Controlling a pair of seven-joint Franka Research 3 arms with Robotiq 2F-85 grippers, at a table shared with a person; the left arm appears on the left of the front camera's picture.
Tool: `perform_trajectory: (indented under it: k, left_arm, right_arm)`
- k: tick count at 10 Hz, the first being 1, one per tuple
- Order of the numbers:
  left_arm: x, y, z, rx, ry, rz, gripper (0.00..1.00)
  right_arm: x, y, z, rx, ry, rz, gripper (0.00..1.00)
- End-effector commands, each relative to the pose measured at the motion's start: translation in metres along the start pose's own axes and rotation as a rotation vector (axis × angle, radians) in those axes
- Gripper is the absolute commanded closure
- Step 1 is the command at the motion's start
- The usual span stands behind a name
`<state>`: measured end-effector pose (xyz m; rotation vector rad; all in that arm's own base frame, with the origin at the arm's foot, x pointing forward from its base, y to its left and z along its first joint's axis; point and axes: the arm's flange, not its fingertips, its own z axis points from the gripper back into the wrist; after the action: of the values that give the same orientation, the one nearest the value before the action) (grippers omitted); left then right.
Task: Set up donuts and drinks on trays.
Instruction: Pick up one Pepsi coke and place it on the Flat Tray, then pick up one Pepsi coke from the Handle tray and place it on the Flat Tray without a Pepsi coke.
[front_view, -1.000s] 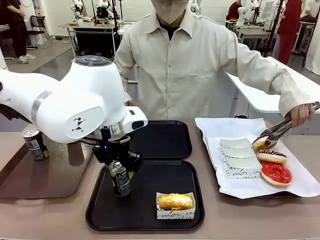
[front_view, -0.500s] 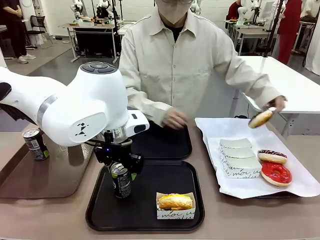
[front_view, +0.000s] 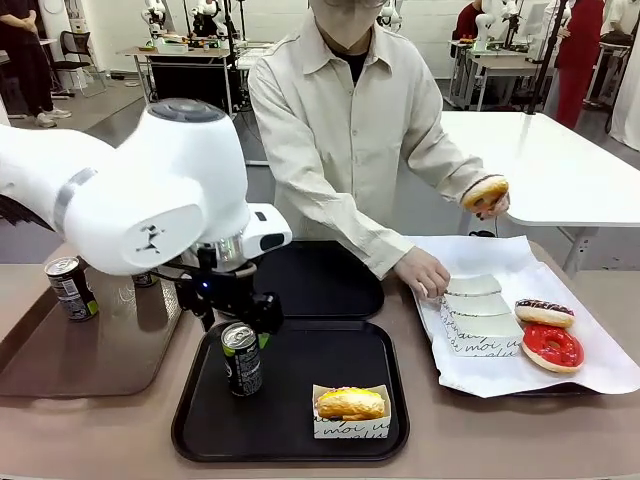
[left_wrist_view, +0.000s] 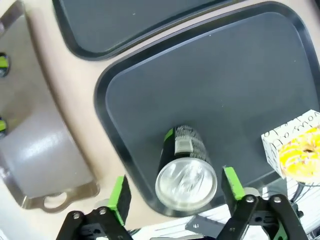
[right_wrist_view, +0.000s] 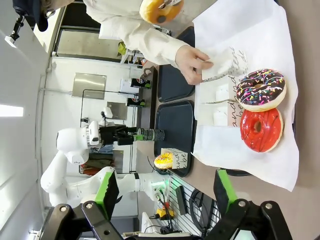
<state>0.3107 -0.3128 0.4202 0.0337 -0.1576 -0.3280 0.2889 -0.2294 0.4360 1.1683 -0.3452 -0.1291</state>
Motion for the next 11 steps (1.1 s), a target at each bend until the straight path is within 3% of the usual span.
perform_trajectory:
  k: [1,5,11]
  left_arm:
    - [-0.019,0.012,0.036,-0.005,-0.009,0.029,0.10]
    - [-0.025,0.025,0.053,-0.002,-0.021,0.088,0.10]
    - [-0.020,0.019,0.059,0.003,-0.031,0.061,0.10]
  right_arm:
    - [0.002,0.001,0.002,0.022,-0.009,0.003,0.00]
    - [0.002,0.001,0.002,0.022,-0.009,0.003,0.00]
    - [0.002,0.001,0.002,0.022,-0.009,0.003,0.00]
